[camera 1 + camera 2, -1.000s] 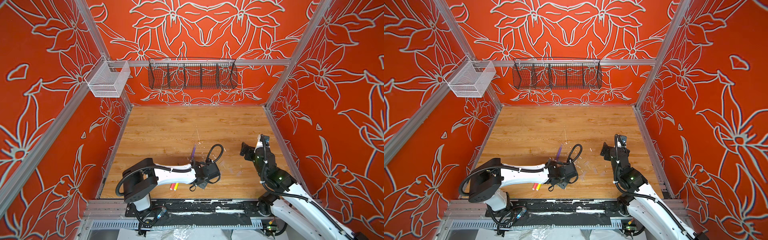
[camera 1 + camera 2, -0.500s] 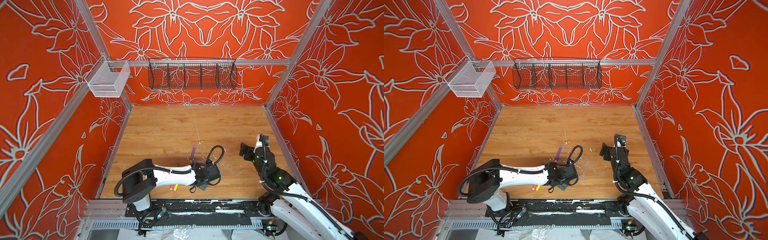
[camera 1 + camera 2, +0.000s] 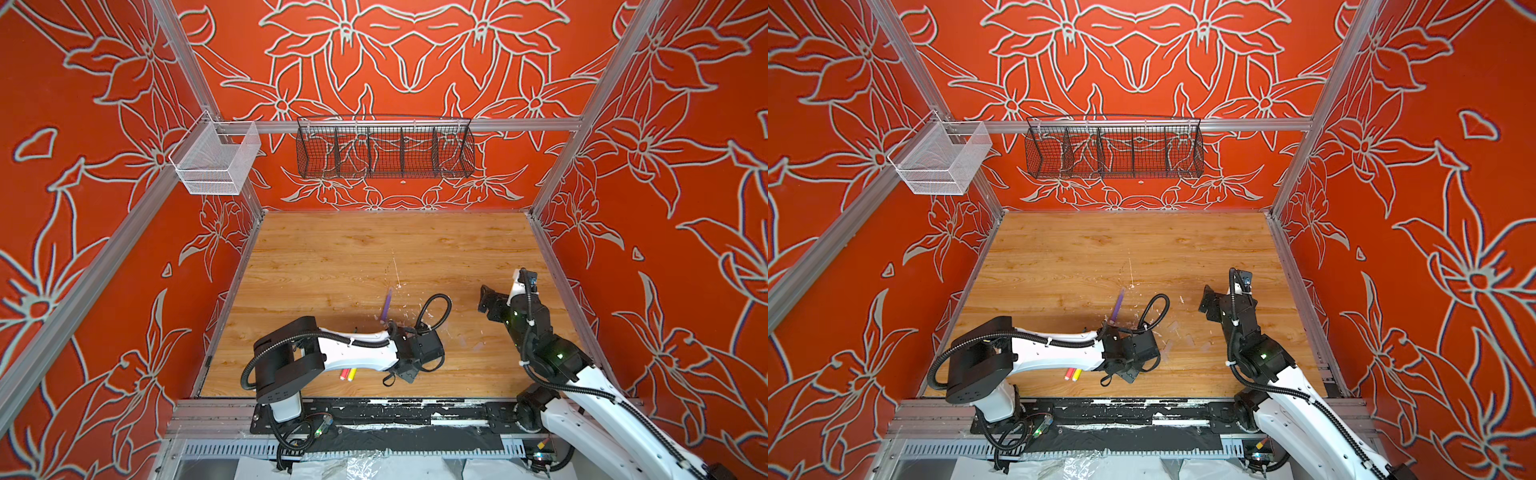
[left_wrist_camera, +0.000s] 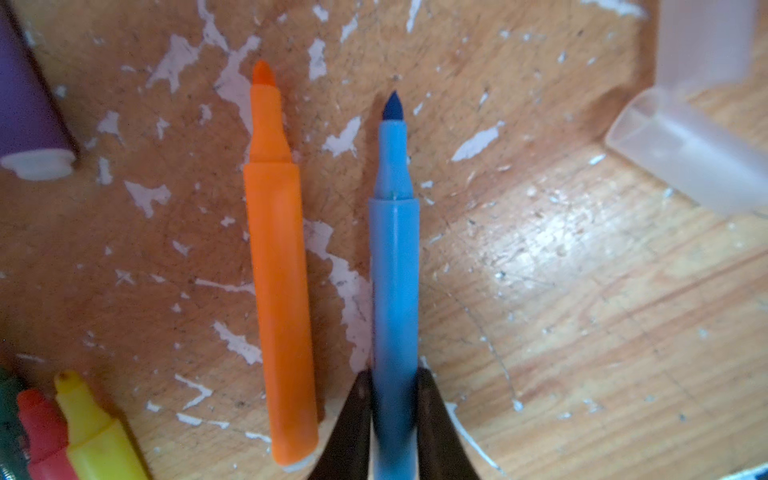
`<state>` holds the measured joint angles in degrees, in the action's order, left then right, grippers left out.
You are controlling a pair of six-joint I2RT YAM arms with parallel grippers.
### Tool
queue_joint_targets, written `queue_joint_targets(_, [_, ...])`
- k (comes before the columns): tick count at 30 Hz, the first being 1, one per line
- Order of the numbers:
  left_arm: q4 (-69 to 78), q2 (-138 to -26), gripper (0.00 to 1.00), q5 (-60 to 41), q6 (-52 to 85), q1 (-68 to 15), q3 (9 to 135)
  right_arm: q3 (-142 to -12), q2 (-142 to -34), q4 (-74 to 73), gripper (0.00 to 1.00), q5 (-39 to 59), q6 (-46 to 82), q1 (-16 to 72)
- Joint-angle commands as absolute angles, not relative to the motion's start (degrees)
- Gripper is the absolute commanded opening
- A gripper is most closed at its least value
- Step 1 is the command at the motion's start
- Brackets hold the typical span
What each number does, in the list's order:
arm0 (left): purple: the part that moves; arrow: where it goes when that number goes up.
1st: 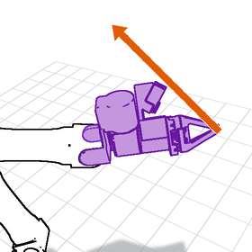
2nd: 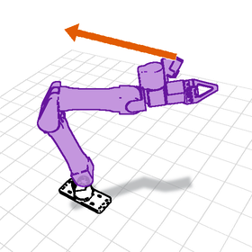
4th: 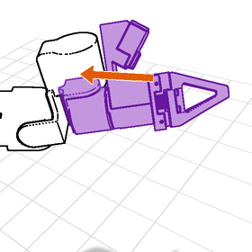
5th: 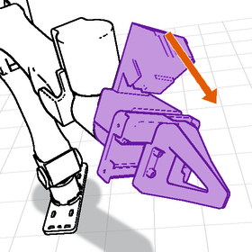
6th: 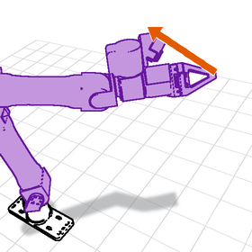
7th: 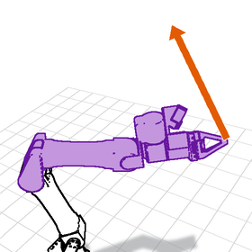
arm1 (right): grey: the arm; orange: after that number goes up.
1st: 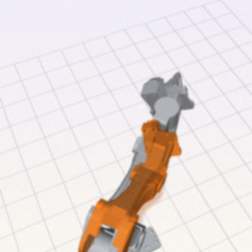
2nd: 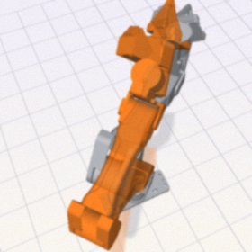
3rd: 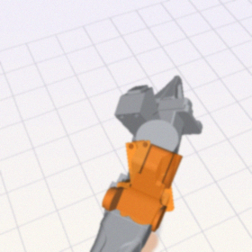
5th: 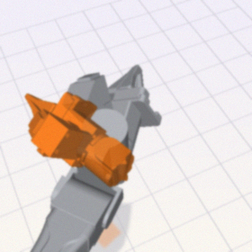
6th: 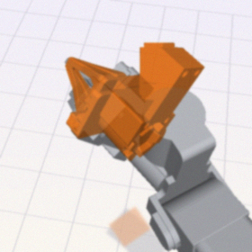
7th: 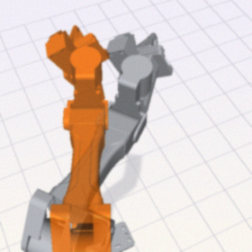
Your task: Insert the pens into the pen caps
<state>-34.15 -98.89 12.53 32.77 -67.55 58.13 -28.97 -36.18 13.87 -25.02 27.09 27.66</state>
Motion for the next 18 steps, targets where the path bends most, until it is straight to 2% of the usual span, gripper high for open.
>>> queue_joint_targets(1, [-34.8, -101.4, 0.17, 11.6, 32.5, -67.4, 58.1, -29.4, -35.5, 14.2, 0.93, -24.7, 27.7, 27.2])
queue_joint_targets(10, [-34.5, -101.0, 0.10, 11.2, 32.4, -66.4, 57.7, -30.8, -31.1, 19.4, 0.88, -21.9, 30.7, 27.2])
queue_joint_targets(18, [-36.1, -92.9, 0.03, 13.4, 28.7, -64.5, 62.3, -32.5, -25.4, 20.9, 0.87, -8.7, 36.8, 27.2])
